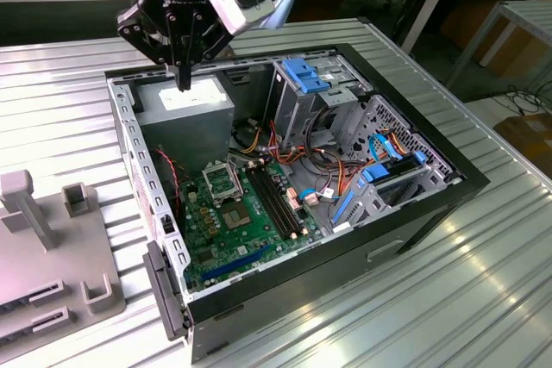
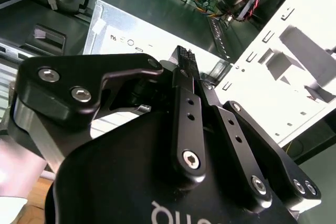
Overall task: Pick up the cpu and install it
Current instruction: 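Reach for the cpu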
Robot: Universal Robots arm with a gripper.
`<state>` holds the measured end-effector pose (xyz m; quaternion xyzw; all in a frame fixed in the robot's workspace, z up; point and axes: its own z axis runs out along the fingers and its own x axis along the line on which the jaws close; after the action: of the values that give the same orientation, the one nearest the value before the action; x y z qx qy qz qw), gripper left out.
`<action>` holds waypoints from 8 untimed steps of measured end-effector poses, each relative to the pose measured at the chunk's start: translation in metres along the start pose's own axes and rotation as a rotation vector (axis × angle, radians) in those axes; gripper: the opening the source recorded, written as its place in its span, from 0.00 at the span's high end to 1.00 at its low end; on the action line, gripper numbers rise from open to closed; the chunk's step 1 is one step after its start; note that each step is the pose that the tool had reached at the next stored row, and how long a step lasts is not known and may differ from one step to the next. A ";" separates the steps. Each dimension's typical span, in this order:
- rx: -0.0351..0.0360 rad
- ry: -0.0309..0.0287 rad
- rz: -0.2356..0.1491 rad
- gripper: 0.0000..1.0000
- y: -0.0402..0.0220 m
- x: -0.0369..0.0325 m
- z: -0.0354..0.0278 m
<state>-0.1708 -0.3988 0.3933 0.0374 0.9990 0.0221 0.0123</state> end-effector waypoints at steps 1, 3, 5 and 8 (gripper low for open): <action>0.0001 0.0001 0.000 0.89 -0.0001 0.0019 -0.0001; 0.0001 0.0003 0.000 0.89 -0.0004 0.0051 -0.0002; 0.0001 0.0005 0.000 0.89 -0.0006 0.0080 -0.0002; 0.0001 0.0007 0.000 0.89 -0.0008 0.0108 -0.0003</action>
<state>-0.1816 -0.3988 0.3932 0.0374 0.9990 0.0221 0.0119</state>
